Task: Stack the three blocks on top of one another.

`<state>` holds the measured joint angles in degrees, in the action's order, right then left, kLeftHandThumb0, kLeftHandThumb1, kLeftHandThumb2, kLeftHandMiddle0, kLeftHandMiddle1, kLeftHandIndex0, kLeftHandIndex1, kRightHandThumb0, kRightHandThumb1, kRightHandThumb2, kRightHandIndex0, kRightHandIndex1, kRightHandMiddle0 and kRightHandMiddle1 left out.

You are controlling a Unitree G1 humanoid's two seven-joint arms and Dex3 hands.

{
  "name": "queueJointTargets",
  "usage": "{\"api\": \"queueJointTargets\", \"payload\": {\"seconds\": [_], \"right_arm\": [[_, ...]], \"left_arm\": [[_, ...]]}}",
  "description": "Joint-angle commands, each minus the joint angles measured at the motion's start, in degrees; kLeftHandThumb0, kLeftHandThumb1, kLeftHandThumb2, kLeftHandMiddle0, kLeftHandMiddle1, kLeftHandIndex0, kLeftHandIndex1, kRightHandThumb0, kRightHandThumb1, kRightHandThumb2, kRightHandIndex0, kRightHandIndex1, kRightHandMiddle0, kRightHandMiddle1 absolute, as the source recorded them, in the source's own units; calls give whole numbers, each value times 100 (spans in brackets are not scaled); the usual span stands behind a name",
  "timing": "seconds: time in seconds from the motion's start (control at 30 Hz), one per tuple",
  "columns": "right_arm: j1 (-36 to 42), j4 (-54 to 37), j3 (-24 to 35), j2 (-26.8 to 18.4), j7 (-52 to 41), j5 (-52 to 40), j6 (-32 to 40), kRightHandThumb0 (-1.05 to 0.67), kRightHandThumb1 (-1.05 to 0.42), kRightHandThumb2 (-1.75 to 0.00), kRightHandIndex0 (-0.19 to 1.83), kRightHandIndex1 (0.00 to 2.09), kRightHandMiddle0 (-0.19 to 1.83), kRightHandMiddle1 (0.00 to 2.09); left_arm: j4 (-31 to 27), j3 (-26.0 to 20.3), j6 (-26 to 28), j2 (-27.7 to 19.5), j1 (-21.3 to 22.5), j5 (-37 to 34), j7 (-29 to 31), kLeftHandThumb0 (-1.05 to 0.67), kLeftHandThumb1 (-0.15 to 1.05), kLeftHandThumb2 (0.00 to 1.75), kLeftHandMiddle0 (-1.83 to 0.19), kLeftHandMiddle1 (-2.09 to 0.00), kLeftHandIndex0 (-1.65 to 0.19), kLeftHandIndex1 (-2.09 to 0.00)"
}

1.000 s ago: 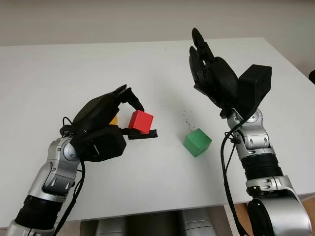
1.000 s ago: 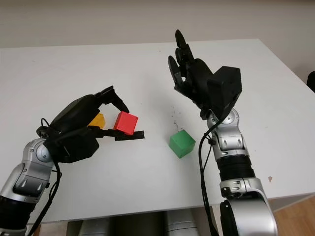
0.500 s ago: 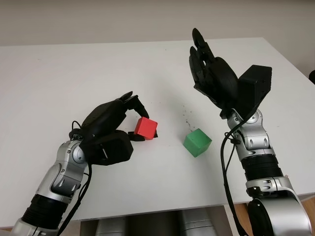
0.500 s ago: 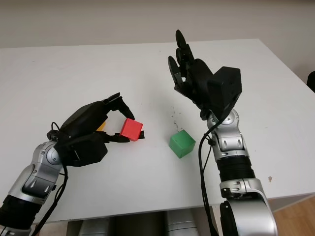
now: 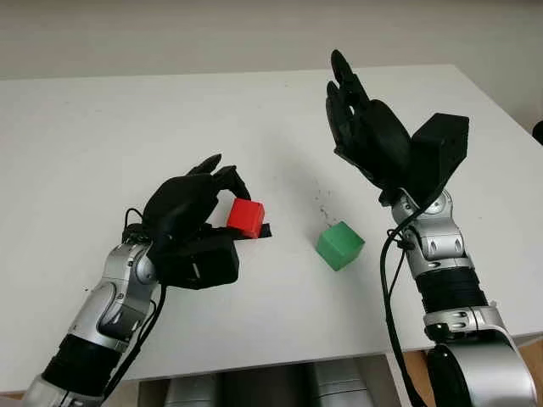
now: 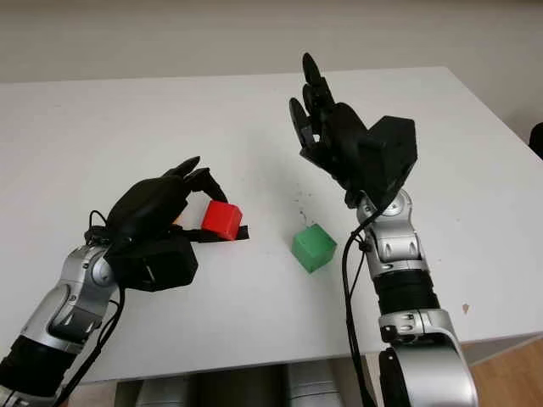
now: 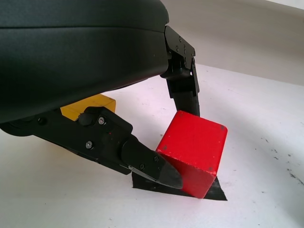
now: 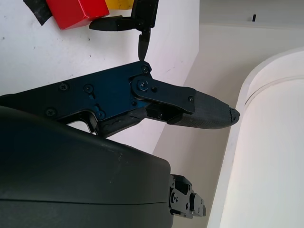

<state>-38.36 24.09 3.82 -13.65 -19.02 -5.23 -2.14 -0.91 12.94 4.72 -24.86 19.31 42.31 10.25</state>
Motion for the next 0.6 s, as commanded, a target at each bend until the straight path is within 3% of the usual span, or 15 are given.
{"api": "queueJointTargets", "payload": {"seconds": [0.0, 0.1, 0.23, 0.33, 0.4, 0.57], "right_arm": [[14, -109, 11, -6, -3, -36, 2, -71, -105, -67, -19, 1, -19, 0], [18, -124, 10, 7, 48, -9, 8, -71, -105, -66, -19, 2, -19, 1], [11, -94, 36, 23, 19, -69, 9, -70, -105, -65, -19, 3, -19, 1], [6, -73, 29, 14, 14, -68, -15, -71, -105, -65, -19, 3, -19, 0], [8, -70, 29, 16, 24, -62, -28, -70, -105, -65, -19, 3, -19, 1], [4, -84, 6, -6, 8, -36, -21, -71, -105, -66, -19, 3, -19, 1]], "left_arm": [[-50, 57, 33, -11, 109, 68, -38, -30, 101, 5, -7, -5, -35, -131], [-82, 87, 148, -10, 116, 166, 43, -36, 102, 6, -2, -5, -33, -114], [-83, 122, 152, -68, 117, 242, 79, -50, 102, 5, 6, -5, -36, -53], [-102, 106, 153, -71, 114, 203, 145, -52, 102, 5, 11, -5, -38, -30], [-109, 106, 144, -83, 115, 193, 182, -53, 102, 5, 12, -5, -38, -21], [-202, 112, 235, -77, 93, 237, 291, -58, 103, 6, 18, -3, -11, -3]]}}
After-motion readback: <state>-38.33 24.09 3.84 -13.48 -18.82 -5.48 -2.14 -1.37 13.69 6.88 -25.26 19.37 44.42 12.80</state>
